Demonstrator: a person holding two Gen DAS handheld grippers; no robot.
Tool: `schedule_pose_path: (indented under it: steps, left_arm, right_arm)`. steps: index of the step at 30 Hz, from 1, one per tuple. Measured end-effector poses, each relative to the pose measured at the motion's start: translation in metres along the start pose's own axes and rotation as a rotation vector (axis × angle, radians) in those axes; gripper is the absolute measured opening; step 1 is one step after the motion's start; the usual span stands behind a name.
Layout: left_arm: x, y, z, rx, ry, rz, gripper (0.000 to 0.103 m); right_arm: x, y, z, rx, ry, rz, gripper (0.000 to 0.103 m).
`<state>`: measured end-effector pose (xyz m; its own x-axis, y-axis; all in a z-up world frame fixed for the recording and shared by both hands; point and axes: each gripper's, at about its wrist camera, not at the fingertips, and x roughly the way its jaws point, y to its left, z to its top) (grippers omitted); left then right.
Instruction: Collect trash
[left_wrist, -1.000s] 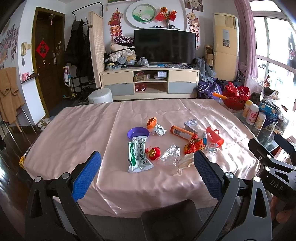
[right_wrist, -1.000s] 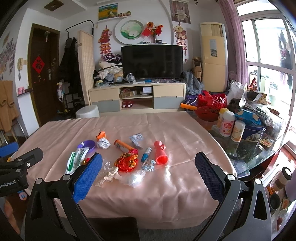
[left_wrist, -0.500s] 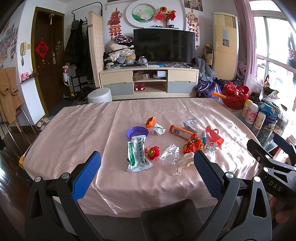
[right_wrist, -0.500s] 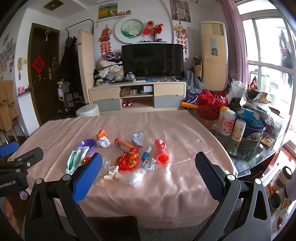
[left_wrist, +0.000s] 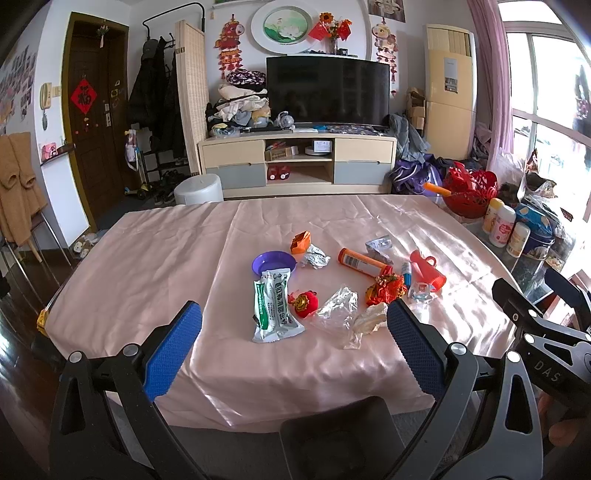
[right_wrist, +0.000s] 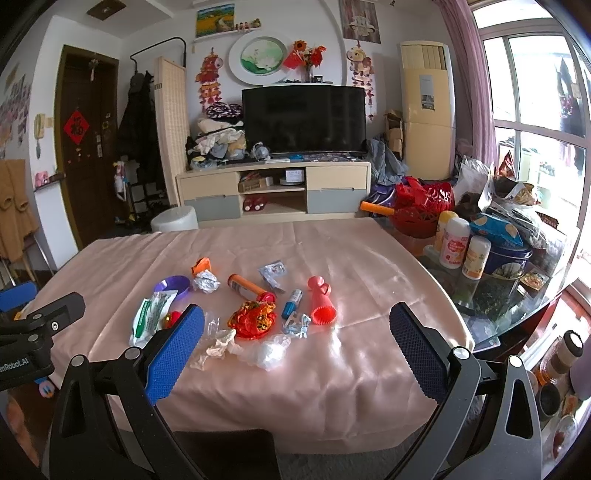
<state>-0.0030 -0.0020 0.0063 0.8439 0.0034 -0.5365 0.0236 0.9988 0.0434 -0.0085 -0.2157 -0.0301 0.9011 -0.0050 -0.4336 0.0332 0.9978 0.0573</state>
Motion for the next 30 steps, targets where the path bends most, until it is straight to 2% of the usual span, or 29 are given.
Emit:
schedule_pose_path:
  steps: [14,18,24,30]
  left_arm:
    - [0.001,0.001,0.000,0.001,0.001,0.001,0.095]
    - [0.002,0.002,-0.001,0.013,-0.002,0.017,0.095]
    - [0.017,0.007,-0.008,0.007,0.050,0.044,0.095]
    - [0.041,0.008,-0.021,0.043,0.111,0.076,0.095]
  right_arm:
    - [0.000,0.000,0.000,0.000,0.000,-0.002,0.100]
    - [0.000,-0.004,0.001,-0.004,-0.017,-0.026,0.100]
    - [0.006,-0.016,0.004,-0.012,-0.008,-0.031,0.100]
    - [0.023,-0.027,0.000,0.024,0.069,-0.006,0.100]
